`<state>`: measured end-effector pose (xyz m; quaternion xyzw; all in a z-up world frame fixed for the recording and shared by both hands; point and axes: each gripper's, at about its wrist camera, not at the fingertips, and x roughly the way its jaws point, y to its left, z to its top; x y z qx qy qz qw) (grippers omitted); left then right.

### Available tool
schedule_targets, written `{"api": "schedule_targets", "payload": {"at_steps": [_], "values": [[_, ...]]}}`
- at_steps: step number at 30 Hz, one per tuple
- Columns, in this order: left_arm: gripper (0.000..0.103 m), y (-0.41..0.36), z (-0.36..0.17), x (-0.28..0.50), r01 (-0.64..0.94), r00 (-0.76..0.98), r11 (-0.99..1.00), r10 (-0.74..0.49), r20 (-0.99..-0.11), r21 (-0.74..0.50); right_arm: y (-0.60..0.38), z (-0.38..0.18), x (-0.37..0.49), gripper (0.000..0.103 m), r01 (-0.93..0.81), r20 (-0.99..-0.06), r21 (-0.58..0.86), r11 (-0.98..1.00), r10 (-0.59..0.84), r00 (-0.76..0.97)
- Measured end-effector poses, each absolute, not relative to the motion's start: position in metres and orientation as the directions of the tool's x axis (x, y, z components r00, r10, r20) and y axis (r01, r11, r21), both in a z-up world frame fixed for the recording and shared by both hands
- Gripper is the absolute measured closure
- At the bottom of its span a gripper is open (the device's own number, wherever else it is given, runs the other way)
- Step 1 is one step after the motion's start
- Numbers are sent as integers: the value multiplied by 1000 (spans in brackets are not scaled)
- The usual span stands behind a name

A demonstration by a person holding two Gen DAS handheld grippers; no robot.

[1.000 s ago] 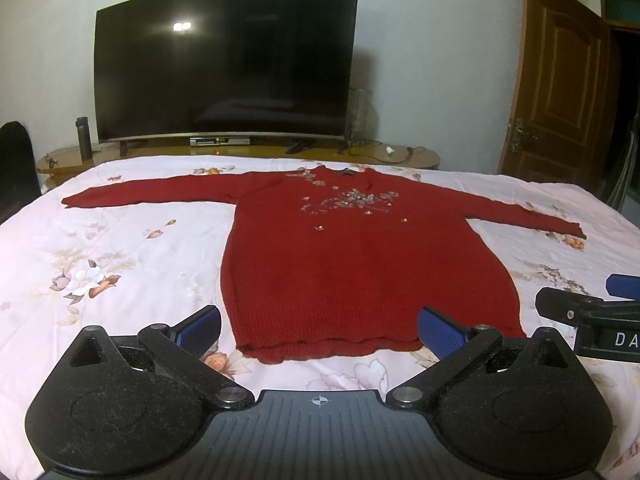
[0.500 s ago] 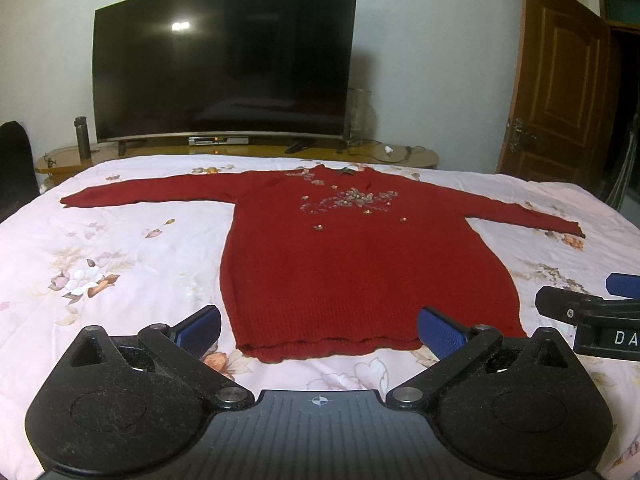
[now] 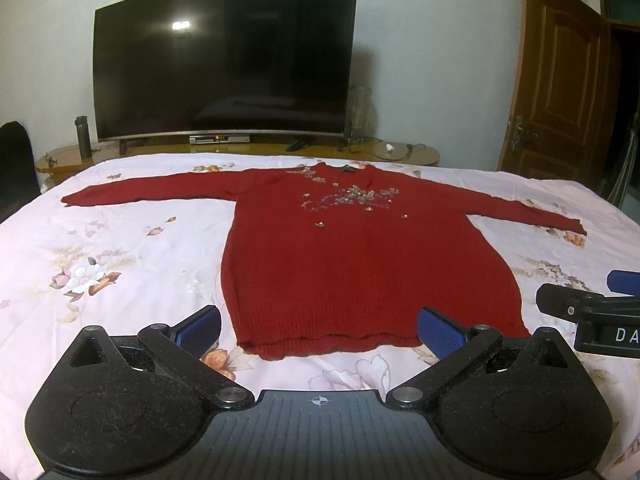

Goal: Fold small clothes

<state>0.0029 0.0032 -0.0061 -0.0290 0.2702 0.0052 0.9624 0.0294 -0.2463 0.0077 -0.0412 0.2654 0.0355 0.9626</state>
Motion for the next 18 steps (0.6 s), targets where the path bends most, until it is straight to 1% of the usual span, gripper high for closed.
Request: {"api": "schedule_targets", "payload": {"at_steps": [18], "values": [[0,5,-7,2,-29,854,998,-2,-521,-52,-247,6,29,1,-93,-511,-67,993,46,858]]}}
